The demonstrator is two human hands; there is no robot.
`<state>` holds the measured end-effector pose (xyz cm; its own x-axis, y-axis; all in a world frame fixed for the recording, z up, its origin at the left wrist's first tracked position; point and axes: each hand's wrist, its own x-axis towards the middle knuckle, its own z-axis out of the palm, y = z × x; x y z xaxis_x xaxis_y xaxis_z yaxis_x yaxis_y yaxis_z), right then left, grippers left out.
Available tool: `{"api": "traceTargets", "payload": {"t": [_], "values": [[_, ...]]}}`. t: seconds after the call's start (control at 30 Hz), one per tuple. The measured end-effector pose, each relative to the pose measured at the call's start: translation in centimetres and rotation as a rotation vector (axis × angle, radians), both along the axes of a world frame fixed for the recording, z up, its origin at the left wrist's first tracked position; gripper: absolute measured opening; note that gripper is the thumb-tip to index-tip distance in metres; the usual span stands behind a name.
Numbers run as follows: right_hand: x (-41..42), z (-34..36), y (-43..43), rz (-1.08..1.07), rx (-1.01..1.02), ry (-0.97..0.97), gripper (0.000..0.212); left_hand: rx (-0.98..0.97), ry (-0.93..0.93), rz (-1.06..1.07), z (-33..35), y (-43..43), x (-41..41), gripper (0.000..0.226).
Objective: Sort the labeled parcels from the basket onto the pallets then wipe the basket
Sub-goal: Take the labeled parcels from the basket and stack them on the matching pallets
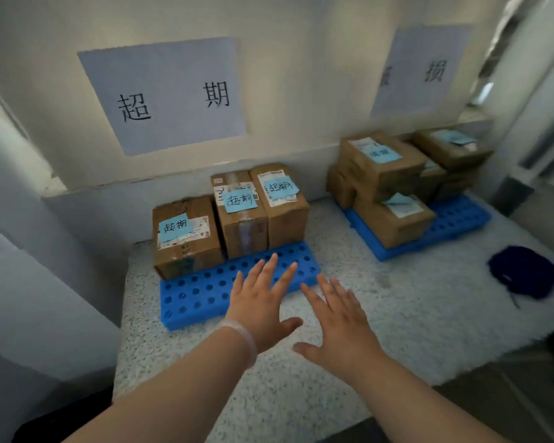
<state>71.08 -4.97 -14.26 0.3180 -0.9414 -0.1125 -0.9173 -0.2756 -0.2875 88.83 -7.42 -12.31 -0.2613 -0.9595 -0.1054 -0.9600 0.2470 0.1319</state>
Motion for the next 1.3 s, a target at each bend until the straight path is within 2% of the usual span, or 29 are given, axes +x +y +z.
{"api": "traceTargets", "payload": {"t": [0.4,0.63,0.9,1.13,1.3], "values": [[-25.4,4.3,19.3,-0.553,-0.033,0.094,0.103,-0.019,0.091,-0.495,2.8,10.8,-29.4,0.092],[-34.2,5.3,26.8,-0.819,-0.055,0.111,0.104,-0.025,0.116,-0.699,3.5,15.9,-40.7,0.099],[-40.2,4.6,28.4,-0.972,0.004,0.060,0.103,0.008,0.130,-0.869,3.8,16.0,-49.5,0.096],[-47.8,3.3,25.0,-1.158,0.009,0.044,0.105,0.046,0.133,-0.983,2.6,11.3,-58.3,0.092],[-52.6,2.7,23.3,-1.348,0.034,-0.038,0.101,0.075,0.093,-1.105,1.5,8.5,-65.2,0.089]]}}
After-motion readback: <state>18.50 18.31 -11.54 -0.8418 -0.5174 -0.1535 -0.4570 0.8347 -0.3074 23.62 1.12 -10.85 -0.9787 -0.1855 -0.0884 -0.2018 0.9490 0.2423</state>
